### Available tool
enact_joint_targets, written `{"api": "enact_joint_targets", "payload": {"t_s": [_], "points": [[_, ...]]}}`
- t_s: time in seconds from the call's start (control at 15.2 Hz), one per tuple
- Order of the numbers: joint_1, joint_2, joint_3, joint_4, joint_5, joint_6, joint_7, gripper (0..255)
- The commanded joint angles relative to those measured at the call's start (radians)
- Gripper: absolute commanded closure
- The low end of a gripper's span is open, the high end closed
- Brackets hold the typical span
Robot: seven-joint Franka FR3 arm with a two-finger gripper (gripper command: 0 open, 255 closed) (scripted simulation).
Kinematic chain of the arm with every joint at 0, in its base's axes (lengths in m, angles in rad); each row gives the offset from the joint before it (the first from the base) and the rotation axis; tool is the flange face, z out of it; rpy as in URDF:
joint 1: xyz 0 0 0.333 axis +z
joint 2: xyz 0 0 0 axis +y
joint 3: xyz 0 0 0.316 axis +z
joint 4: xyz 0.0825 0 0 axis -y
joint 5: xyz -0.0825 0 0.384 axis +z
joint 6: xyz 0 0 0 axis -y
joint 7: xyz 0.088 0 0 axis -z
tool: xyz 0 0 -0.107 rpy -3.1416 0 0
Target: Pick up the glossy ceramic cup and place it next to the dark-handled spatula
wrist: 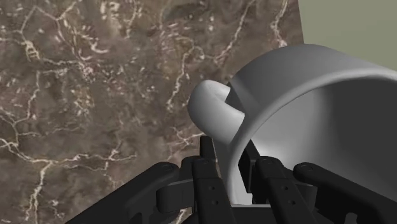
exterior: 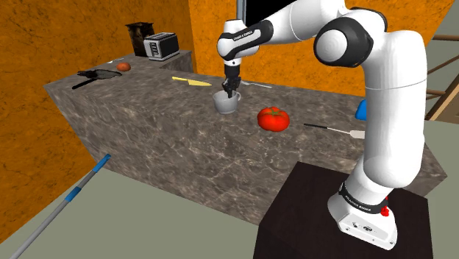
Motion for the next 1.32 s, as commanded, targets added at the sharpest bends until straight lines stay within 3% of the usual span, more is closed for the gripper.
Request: {"api": "enact_joint_targets", "payload": {"t_s": [0.0,1.25], "points": [[0.0,-0.009,-0.001,0.016,-0.002,-0.025,0.002,255],[-0.006,-0.03,-0.005,0.242,-0.009,-0.27,0.015,255]]}}
